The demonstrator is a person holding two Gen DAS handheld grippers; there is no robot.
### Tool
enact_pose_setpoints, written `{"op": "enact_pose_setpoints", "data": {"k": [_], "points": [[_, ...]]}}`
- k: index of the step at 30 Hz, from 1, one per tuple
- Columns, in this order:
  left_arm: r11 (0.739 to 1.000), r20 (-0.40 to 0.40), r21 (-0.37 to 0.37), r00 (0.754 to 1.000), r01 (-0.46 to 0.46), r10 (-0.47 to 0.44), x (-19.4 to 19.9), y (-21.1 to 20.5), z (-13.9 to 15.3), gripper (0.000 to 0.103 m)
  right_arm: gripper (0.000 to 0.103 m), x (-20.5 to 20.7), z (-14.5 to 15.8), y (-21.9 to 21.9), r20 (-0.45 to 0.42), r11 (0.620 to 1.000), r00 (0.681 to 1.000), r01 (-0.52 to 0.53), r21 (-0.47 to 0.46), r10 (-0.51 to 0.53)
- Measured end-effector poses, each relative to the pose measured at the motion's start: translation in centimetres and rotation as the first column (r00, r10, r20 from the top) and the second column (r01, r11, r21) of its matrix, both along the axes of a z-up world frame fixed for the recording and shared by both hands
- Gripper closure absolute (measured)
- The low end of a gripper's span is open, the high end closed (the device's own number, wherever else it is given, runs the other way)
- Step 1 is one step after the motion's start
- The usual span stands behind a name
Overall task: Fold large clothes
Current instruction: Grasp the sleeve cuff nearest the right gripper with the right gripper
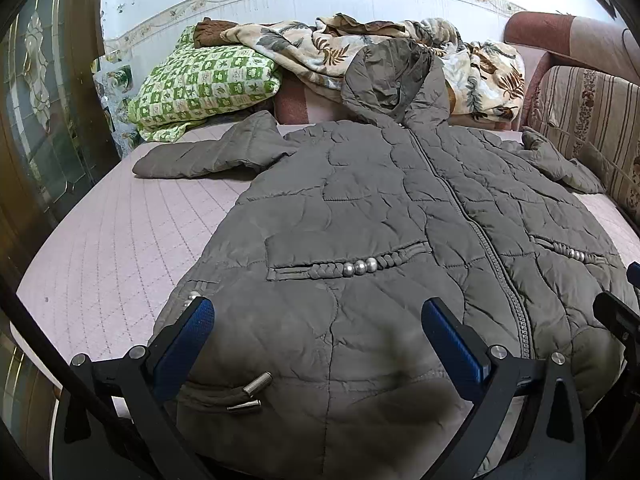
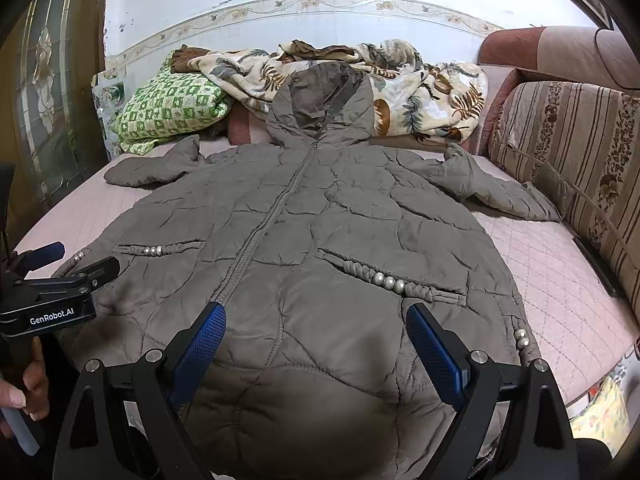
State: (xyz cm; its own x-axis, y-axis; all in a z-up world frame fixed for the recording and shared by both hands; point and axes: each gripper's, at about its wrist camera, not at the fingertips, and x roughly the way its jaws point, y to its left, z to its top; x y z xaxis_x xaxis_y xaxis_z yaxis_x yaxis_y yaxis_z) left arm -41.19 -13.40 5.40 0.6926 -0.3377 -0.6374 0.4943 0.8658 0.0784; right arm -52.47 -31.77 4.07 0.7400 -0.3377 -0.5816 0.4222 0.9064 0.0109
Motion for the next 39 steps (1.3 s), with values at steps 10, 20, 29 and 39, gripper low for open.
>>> {"op": "enact_pose_setpoints", "data": {"k": [10,20,29,39], "points": [[1.0,-0.001,0.006,1.0,0.003,-0.003,0.1,-0.1,0.2,0.0,0.009,-0.1,-0.2,-0.3,-0.001,1.0,1.0,0.001,0.027,-0.001],[0.996,0.091,-0.054,0.993,0.075,-0.07,5.4,-5.3,6.9,0.0,0.009,-3.2,4.9,-9.5,0.085,0.963,0.994,0.049,0.264,-0.074],[0.995,0.113,-0.021,0.989,0.097,-0.094,8.9,-9.2,3.7,0.0,0.008,-6.2,8.4,-28.5,0.101,0.805,0.89,0.348,0.48,-0.445],[0.995,0.047,-0.034,0.995,0.092,-0.09,11.4,-9.5,2.1,0.0,0.033,-2.3,3.6,-46.7,-0.078,0.681,0.767,0.607,0.41,-0.637]]}}
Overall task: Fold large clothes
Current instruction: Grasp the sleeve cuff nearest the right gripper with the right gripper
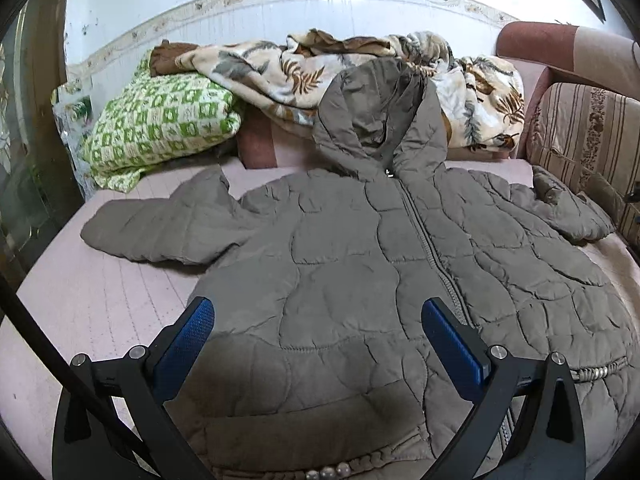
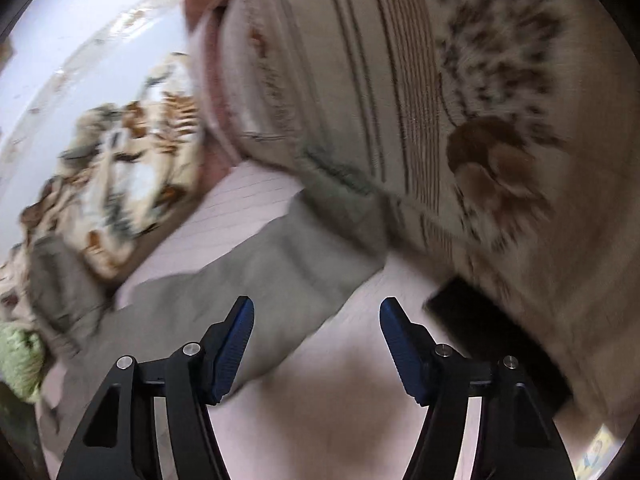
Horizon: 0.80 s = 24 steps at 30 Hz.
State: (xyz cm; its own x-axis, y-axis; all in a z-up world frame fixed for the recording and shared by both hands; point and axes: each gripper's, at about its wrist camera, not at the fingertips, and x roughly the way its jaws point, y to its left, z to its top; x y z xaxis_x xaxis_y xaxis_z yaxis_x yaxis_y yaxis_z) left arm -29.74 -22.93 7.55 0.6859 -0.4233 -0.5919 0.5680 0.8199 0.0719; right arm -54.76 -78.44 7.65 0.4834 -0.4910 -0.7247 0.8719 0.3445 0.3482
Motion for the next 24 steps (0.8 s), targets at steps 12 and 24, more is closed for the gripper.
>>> {"op": "enact_pose_setpoints", "data": {"k": [12,24], "points": [[0.999,-0.012,0.034,1.0,0.002,-0.002,0.6,-0.7,-1.3,0.0,0.088,3.8,-5.0,-7.2,-0.165,0.999,0.985,0.05,-0.013,-0.051],[1.0,0.022,0.003,1.0,-0.004,0.003,-0.1,0.2,-0.3,0.0,0.093,1.3,4.3,-2.7,-0.092,0.983,0.994,0.035,-0.179,-0.052]]}}
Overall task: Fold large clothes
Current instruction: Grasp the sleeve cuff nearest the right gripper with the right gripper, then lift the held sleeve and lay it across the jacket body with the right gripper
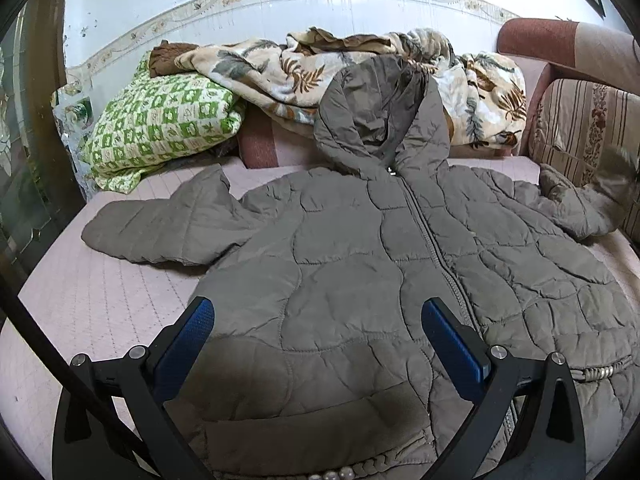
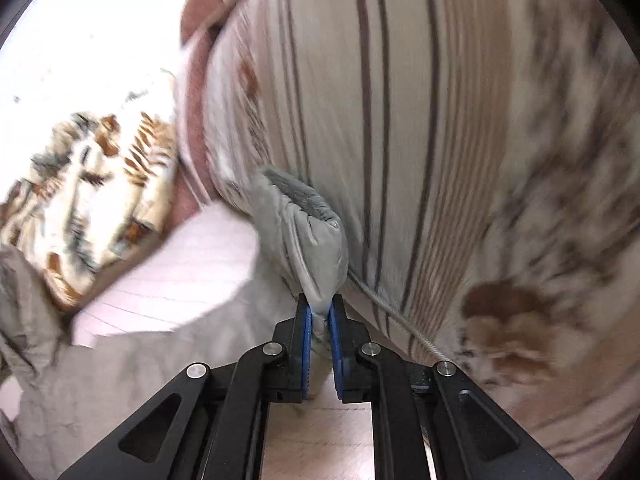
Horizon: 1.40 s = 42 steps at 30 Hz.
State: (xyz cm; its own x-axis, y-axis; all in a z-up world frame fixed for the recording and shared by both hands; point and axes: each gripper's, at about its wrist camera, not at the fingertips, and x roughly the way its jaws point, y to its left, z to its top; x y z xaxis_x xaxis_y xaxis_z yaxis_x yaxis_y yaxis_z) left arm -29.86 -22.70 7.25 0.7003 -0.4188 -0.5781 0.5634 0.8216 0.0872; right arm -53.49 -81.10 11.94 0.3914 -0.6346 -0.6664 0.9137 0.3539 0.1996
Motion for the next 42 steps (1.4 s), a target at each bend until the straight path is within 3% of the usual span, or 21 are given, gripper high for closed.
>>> {"op": "enact_pose_setpoints", "data": {"k": [7,12,18,24,31,38,42], "points": [[0.999,-0.003,-0.05,1.0,-0.015,0.015,-0.2,1.7,1.3,0.0,0.093,-0.2,10.3,6.0,0.077,0.992,0.995,-0.058,-0.114,0.067],[0.994,-0.016,-0.106,1.0,-0.025,0.024,-0.1,3.3,2.3,0.0,0.093,1.9,17.3,13.0,0.123,0.969,0.975,-0.158,-0.191,0.183],[0.988,-0.022,-0.152,0.999,-0.038,0.035,-0.1,5.2,3.3,0.0,0.093,6.5,20.7,21.9,0.114,0.923,0.933,-0.308,-0.231,0.34],[0.985,-0.016,-0.166,0.998,-0.055,0.053,0.1,7.3,3.8,0.0,0.093,13.1,18.7,29.6,0.09,0.867,0.873,-0.455,-0.206,0.479],[0.981,-0.036,-0.164,0.995,-0.1,0.095,1.5,9.5,3.6,0.0,0.093,21.9,13.0,37.0,0.053,0.788,0.79,-0.599,-0.141,0.61],[0.977,-0.078,-0.162,0.989,-0.136,0.125,3.1,10.6,3.1,0.0,0.094,29.6,2.7,42.7,-0.014,0.737,0.737,-0.676,0.009,0.676],[0.975,-0.105,-0.161,0.985,-0.15,0.134,3.8,10.8,2.7,0.0,0.094,32.9,-3.5,44.9,-0.097,0.712,0.706,-0.7,0.059,0.702]]}}
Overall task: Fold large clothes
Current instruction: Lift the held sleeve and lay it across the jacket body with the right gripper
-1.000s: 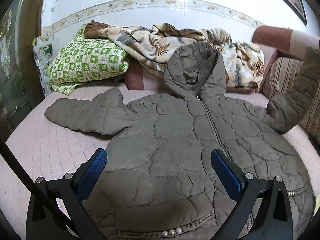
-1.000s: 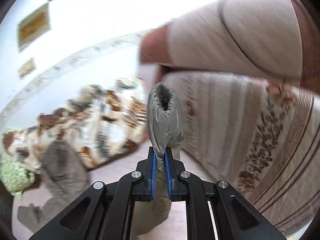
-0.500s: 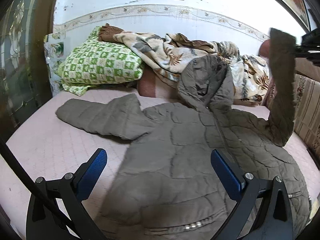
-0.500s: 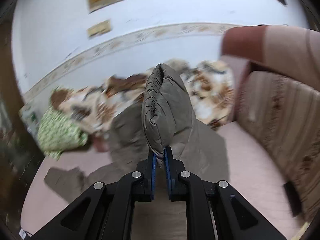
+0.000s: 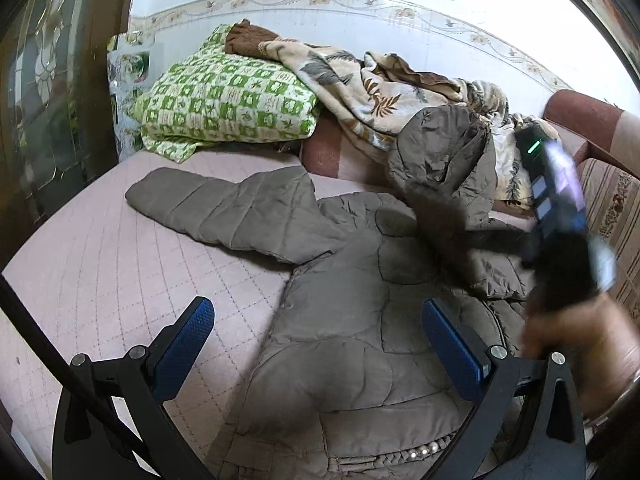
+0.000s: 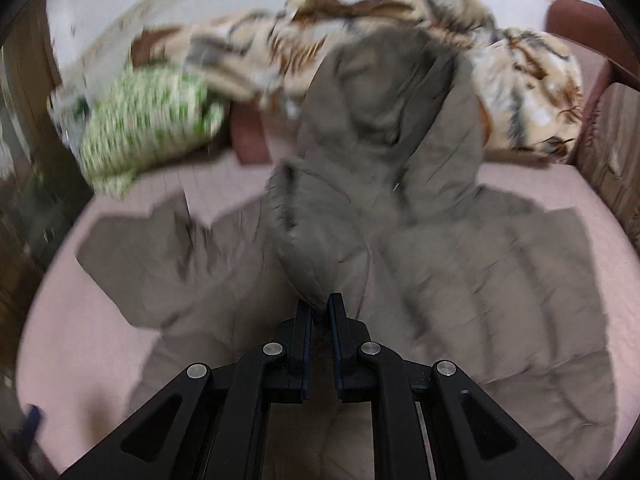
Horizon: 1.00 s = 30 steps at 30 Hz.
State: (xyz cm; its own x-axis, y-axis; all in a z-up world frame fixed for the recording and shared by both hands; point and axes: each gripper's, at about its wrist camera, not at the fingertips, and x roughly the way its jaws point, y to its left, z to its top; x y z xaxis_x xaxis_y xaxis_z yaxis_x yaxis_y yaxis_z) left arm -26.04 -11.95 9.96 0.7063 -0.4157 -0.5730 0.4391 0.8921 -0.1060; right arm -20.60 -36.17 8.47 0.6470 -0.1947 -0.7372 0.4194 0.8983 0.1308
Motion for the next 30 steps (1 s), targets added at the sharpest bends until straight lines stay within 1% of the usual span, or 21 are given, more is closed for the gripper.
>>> {"op": "enact_pose_setpoints", "data": {"k": [3,5,6,7,8,9,10,11,13,14,15,16,17,19,21,22,23,25,27,28,30], "points": [[1.0,-0.011,-0.001,1.0,-0.007,0.007,0.6,0.0,-0.2,0.0,0.093,1.7,-2.8,1.2,-0.062,0.999,0.998,-0.028,-0.022,0.027],[1.0,-0.02,0.0,1.0,-0.01,0.01,0.9,-0.2,-0.3,0.0,0.089,2.7,-4.7,1.9,-0.119,0.998,0.991,-0.065,-0.023,0.062],[1.0,-0.026,-0.002,1.0,-0.01,0.01,1.1,-0.3,-0.4,0.0,0.085,2.9,-5.2,2.1,-0.142,0.996,0.987,-0.084,-0.02,0.081],[1.0,-0.033,-0.003,0.999,-0.011,0.011,1.3,-0.3,-0.5,0.0,0.072,3.0,-5.5,2.3,-0.158,0.993,0.981,-0.119,-0.008,0.116],[1.0,-0.041,-0.003,0.999,-0.012,0.012,1.5,-0.4,-0.6,0.0,0.055,2.6,-5.4,2.4,-0.152,0.987,0.976,-0.16,0.01,0.159],[1.0,-0.049,-0.005,0.999,-0.012,0.011,1.6,-0.5,-0.7,0.0,0.048,2.2,-5.0,2.4,-0.136,0.981,0.972,-0.191,0.025,0.193],[1.0,-0.057,-0.008,0.998,-0.011,0.011,1.8,-0.6,-0.8,0.0,0.036,1.4,-4.2,2.2,-0.105,0.974,0.969,-0.222,0.043,0.226],[1.0,-0.062,-0.011,0.998,-0.011,0.01,1.9,-0.8,-0.9,0.0,0.03,0.6,-3.7,2.0,-0.079,0.971,0.968,-0.235,0.05,0.238],[1.0,-0.065,-0.01,0.998,-0.011,0.01,2.1,-1.2,-0.9,0.0,0.03,-1.6,-1.7,0.5,0.011,0.958,0.961,-0.275,0.078,0.275],[1.0,-0.068,-0.006,0.998,-0.009,0.008,2.5,-1.7,-0.9,0.0,0.03,-2.2,-1.1,-0.3,0.039,0.957,0.961,-0.277,0.086,0.274],[1.0,-0.069,0.001,0.998,0.0,0.0,2.9,-2.2,-0.8,0.0,0.03,-3.0,-0.4,-1.6,0.064,0.965,0.968,-0.248,0.078,0.244],[1.0,-0.063,0.016,0.998,0.007,-0.006,3.4,-2.8,-0.7,0.0,0.03,-3.9,0.1,-3.4,0.074,0.981,0.98,-0.188,0.048,0.184],[1.0,-0.058,0.029,0.998,0.01,-0.009,3.9,-3.3,-0.7,0.0,0.03,-4.3,0.2,-4.6,0.071,0.989,0.987,-0.144,0.025,0.141],[0.998,-0.073,0.054,0.997,0.042,-0.039,5.4,-4.8,-0.9,0.0,0.03,-5.4,-0.3,-9.4,0.041,1.0,0.999,0.008,-0.004,-0.008],[0.995,-0.093,0.078,0.994,0.064,-0.057,6.9,-6.6,-1.2,0.0,0.03,-6.4,-0.9,-13.9,0.002,0.989,0.989,0.146,0.003,-0.146],[0.993,-0.094,0.095,0.994,0.069,-0.06,7.5,-7.6,-1.5,0.0,0.031,-7.0,-1.3,-16.1,-0.003,0.98,0.98,0.197,0.018,-0.197],[0.99,-0.1,0.115,0.993,0.08,-0.069,8.2,-8.7,-1.8,0.0,0.032,-7.5,-1.5,-17.3,-0.011,0.974,0.974,0.227,0.014,-0.227],[0.987,-0.098,0.138,0.993,0.079,-0.066,9.1,-10.6,-2.3,0.0,0.035,-7.9,-2.7,-20.5,-0.089,0.949,0.945,0.314,-0.032,-0.315],[0.982,-0.102,0.162,0.992,0.093,-0.077,9.8,-12.0,-2.8,0.0,0.035,-8.5,-3.7,-22.5,-0.118,0.94,0.933,0.339,-0.026,-0.34],[0.975,-0.109,0.203,0.992,0.091,-0.07,10.4,-13.0,-3.6,0.0,0.035,-8.6,-4.7,-23.3,-0.147,0.937,0.927,0.349,-0.009,-0.346],[0.958,-0.13,0.278,0.991,0.07,-0.035,11.5,-14.2,-5.5,0.0,0.035,-8.4,-6.1,-24.2,-0.183,0.942,0.928,0.334,0.022,-0.325]]}}
